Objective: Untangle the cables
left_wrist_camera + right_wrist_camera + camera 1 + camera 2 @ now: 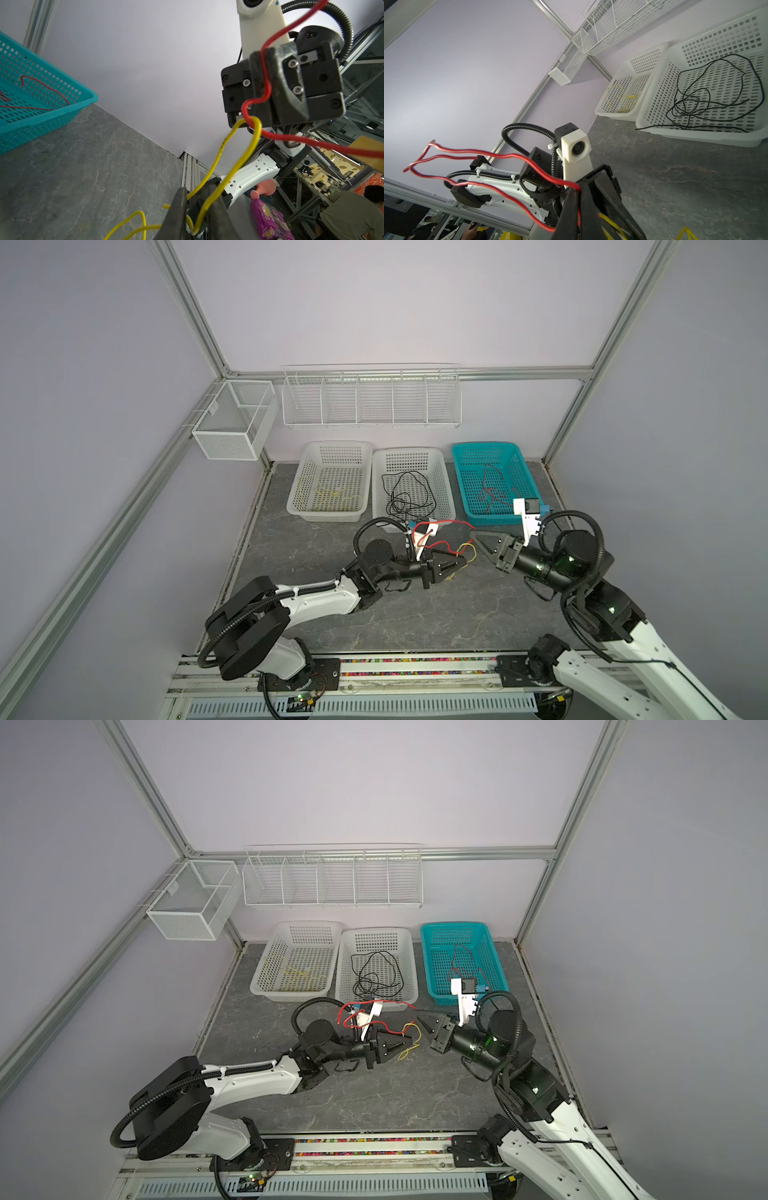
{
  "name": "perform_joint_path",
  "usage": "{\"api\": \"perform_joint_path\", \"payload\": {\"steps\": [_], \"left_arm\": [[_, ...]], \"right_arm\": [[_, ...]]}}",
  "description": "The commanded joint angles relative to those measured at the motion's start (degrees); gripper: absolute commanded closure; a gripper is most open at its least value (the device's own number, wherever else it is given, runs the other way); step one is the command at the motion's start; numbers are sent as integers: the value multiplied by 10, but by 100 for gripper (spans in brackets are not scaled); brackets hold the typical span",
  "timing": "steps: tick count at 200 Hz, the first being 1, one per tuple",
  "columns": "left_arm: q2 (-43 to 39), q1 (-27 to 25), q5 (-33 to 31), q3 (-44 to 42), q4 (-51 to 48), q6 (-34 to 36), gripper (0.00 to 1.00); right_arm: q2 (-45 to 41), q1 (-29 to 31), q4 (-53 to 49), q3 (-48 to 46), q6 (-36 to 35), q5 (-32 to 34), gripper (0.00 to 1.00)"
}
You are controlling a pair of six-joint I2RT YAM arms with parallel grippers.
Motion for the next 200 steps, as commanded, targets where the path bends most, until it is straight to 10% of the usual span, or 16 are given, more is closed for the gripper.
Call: {"api": "perform_joint_path", "payload": {"steps": [1, 156, 200], "left_arm": [[-19, -2, 16, 2, -1, -3, 88], [-94, -2, 77, -22, 104, -141, 100], [-187, -2, 68, -37, -2, -92, 100]], "right_arm": [[-4, 4, -1, 8, -12, 23, 94], [-22, 3, -66, -75, -104, 208, 94], [-25, -6, -107, -96, -106, 295, 94]]}}
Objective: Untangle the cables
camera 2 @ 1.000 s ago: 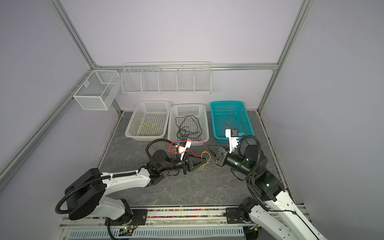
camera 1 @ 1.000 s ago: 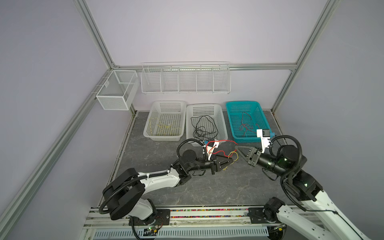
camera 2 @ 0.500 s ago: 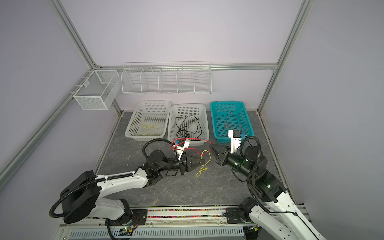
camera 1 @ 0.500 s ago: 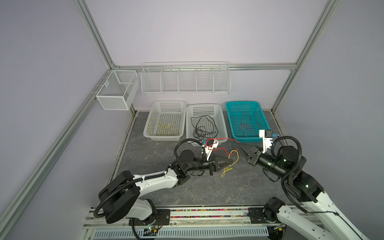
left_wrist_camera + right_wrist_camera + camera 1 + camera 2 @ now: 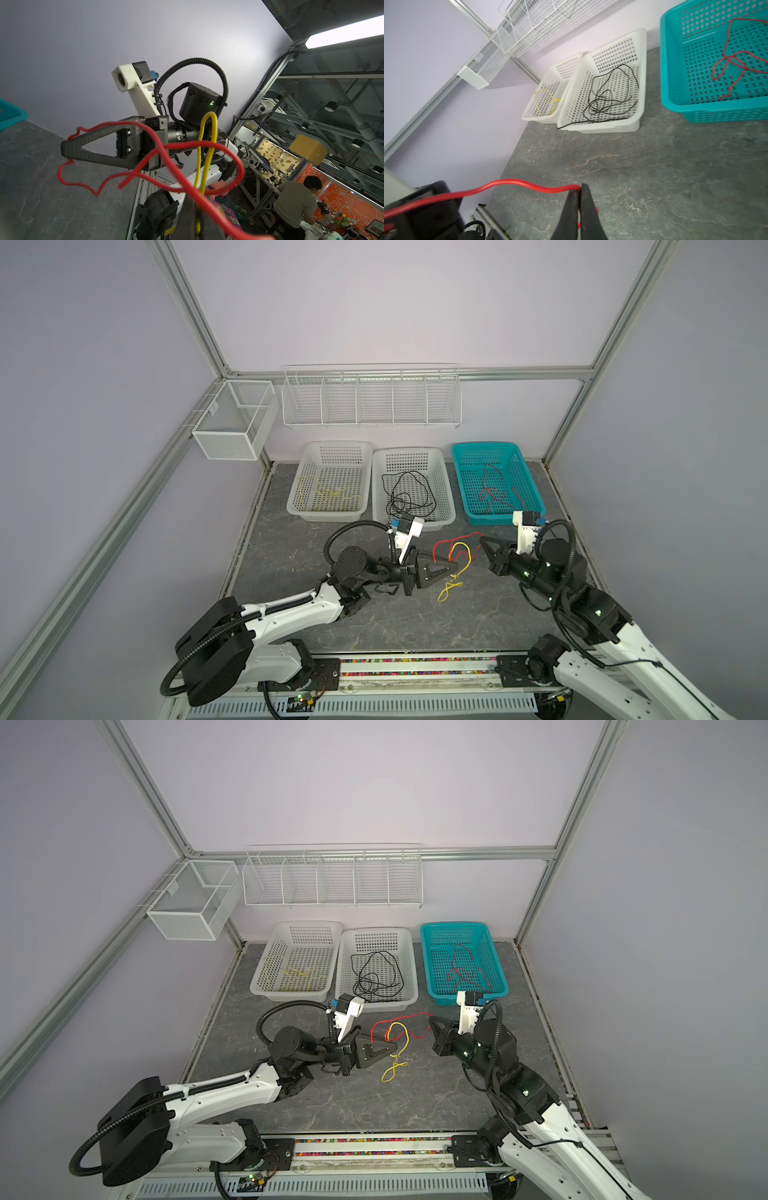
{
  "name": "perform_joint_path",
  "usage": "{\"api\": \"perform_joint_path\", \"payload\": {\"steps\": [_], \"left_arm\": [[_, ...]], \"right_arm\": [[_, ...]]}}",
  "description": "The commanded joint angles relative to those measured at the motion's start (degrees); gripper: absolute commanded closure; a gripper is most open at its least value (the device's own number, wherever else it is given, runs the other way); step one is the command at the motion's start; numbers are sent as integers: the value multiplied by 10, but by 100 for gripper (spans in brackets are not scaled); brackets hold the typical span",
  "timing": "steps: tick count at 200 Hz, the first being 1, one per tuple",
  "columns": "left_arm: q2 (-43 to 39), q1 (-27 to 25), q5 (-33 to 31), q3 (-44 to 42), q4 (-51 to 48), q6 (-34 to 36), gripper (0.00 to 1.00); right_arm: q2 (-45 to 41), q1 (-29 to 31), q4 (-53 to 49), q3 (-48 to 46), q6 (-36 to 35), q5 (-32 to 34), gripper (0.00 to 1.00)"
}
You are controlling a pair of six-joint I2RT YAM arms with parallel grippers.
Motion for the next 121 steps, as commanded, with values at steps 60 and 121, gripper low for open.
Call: {"api": "perform_joint_path", "payload": {"steps": [60, 121], "left_arm": [[-231, 17, -68, 5, -330, 150, 100], [-348, 89, -151, 48, -514, 230, 100]], "right_arm": [[24, -49, -86, -19, 6, 124, 94], [62, -93, -128, -5, -8, 139, 94]]}}
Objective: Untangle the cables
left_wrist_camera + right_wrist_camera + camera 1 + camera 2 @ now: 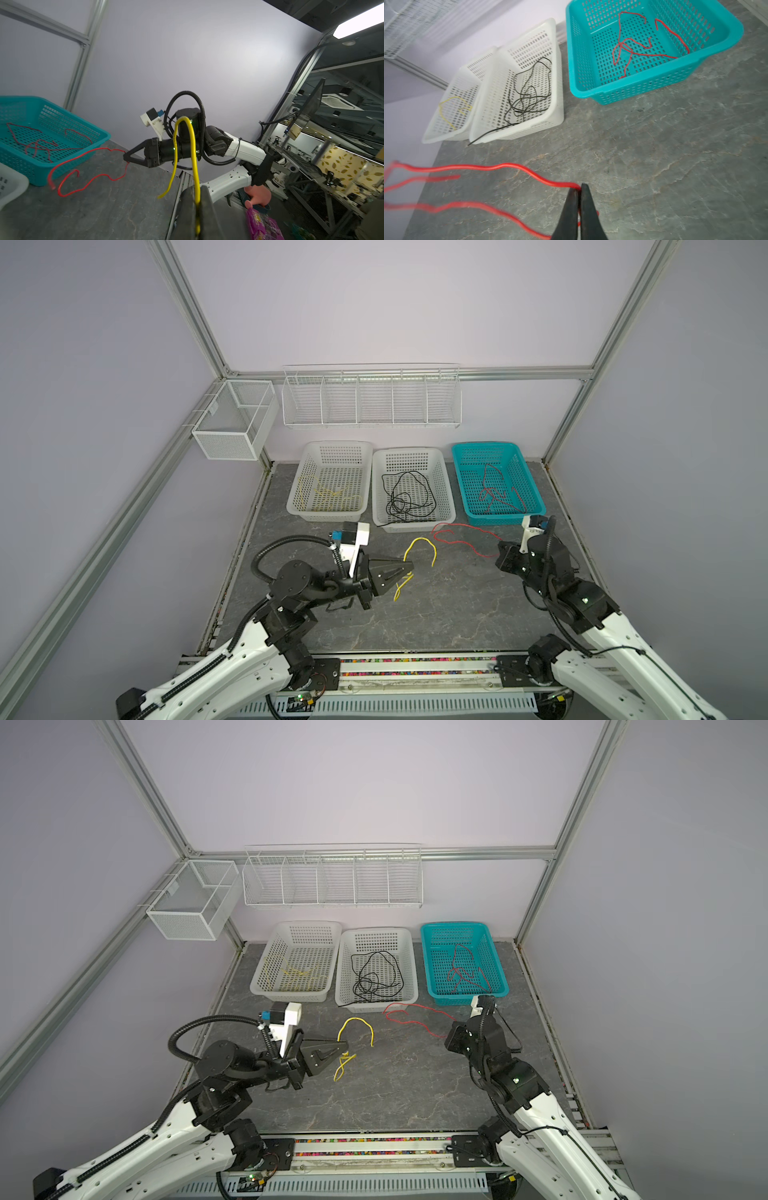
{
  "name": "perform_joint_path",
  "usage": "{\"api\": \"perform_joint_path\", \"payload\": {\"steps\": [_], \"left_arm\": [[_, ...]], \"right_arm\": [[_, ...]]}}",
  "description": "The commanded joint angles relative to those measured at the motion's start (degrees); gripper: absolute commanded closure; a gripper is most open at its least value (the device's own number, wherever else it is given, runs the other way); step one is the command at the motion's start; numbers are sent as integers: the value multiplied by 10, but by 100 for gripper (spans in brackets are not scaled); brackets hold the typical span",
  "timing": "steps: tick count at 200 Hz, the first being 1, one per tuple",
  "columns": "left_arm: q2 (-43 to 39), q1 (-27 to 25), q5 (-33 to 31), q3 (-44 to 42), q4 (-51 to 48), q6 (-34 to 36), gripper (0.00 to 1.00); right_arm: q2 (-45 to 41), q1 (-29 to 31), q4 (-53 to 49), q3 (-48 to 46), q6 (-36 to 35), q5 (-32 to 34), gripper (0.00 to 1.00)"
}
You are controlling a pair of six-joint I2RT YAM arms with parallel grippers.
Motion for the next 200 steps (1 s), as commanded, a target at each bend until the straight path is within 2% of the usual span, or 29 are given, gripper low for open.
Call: {"api": "perform_joint_path", "payload": {"steps": [1, 21, 56, 81, 93, 109, 125, 149, 172, 200], "left_arm": [[-17, 25, -39, 30, -99, 53, 100], [-21, 34, -71, 55, -154, 77, 100], [2, 36, -196, 137, -292, 143, 100], [40, 46, -275, 198, -365, 170, 100], [57, 63, -295, 218, -389, 174, 100], [78, 104, -303, 234, -411, 165, 100], [92, 158, -294, 243, -420, 154, 100], [133, 239, -299, 258, -422, 123, 100], [182, 306, -281, 269, -384, 79, 100], [271, 359, -312, 314, -377, 72, 100]], "right_arm": [[11, -15, -33, 6, -11, 33, 94], [27, -26, -57, 22, -15, 43, 94], [40, -33, -64, 71, -37, 69, 94], [99, -53, -74, 149, -70, 99, 94], [133, -71, -82, 183, -79, 89, 94], [163, -85, -76, 210, -87, 64, 94], [176, -97, -69, 224, -94, 70, 94], [206, -145, -48, 237, -83, 49, 94], [283, -195, -49, 283, -55, 29, 94], [384, -231, -67, 359, -30, 11, 94]]}}
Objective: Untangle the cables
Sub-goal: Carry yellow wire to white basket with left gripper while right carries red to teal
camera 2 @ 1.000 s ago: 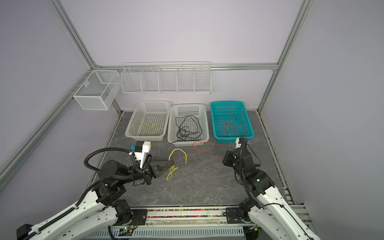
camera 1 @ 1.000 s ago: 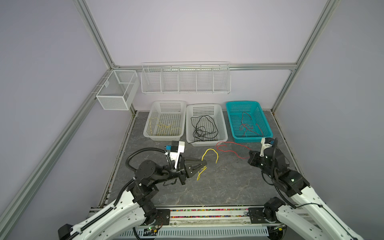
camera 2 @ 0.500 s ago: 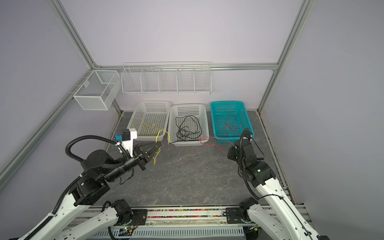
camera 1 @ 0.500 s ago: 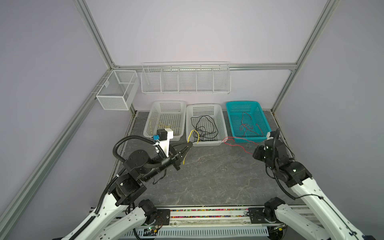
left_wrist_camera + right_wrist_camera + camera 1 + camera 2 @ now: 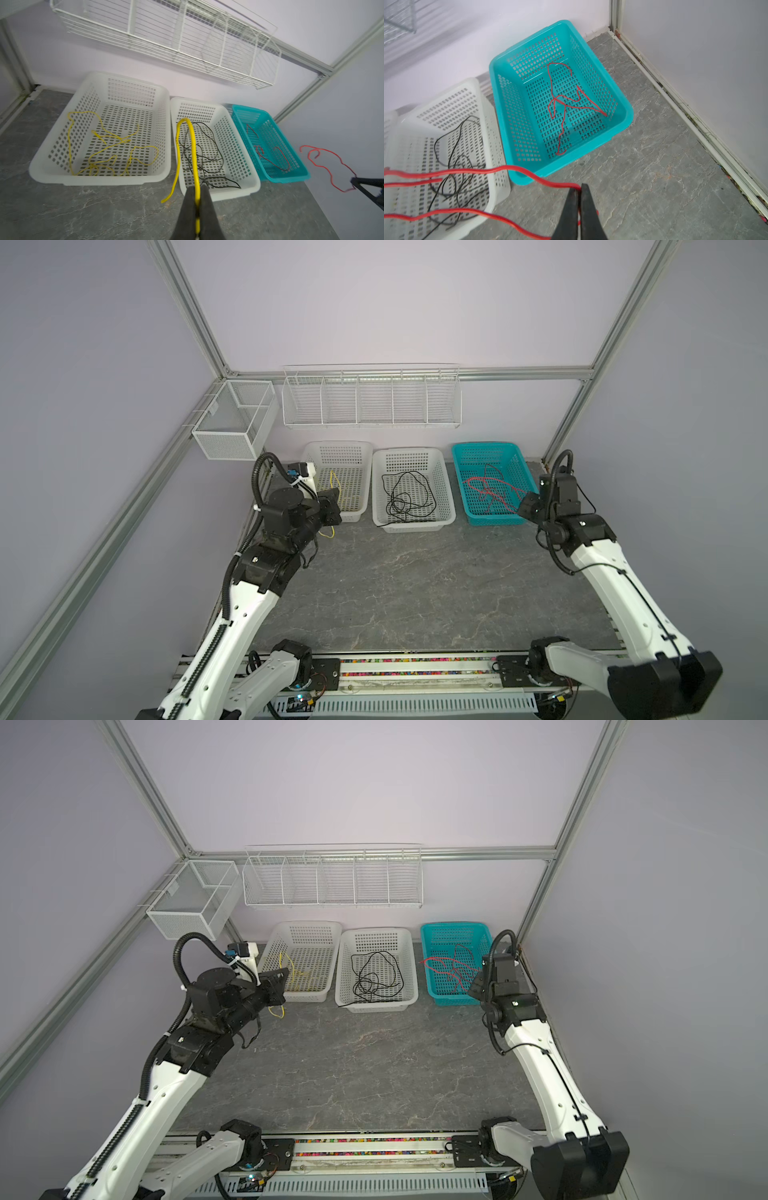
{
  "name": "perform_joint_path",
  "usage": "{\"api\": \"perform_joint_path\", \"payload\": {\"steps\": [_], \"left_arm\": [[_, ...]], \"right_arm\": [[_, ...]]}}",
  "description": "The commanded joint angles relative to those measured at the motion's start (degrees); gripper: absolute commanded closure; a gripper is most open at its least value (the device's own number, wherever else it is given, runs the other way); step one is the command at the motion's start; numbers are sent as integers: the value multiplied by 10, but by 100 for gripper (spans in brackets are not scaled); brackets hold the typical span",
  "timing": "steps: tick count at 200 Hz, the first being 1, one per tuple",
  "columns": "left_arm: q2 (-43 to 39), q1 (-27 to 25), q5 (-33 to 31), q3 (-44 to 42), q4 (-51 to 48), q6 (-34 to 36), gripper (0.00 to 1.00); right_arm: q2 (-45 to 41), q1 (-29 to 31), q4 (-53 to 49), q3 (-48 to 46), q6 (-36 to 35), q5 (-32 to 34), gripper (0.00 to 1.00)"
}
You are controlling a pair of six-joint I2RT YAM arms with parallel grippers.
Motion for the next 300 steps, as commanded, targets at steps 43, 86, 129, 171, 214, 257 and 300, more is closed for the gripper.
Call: {"api": "perform_joint_path", "payload": {"steps": [43, 86, 129, 171, 214, 257, 300], "left_arm": [[198, 81, -58, 112, 45, -2, 100], [299, 101, -59, 168, 44, 23, 100], [415, 138, -19, 213, 42, 14, 100], [494, 138, -9, 273, 14, 38, 100], [522, 139, 8, 306, 2, 50, 90], [516, 138, 42, 328, -14, 28, 57], [431, 135, 46, 300, 0, -17, 36]], "right_arm": [[153, -58, -9, 103, 56, -13, 94], [200, -66, -20, 124, 56, 9, 94], [181, -69, 9, 93, 47, -9, 94], [173, -69, 13, 86, 45, -10, 94], [171, -69, 15, 83, 46, -11, 94], [176, -69, 13, 85, 44, 2, 94], [203, -70, 3, 105, 47, 16, 94]]}}
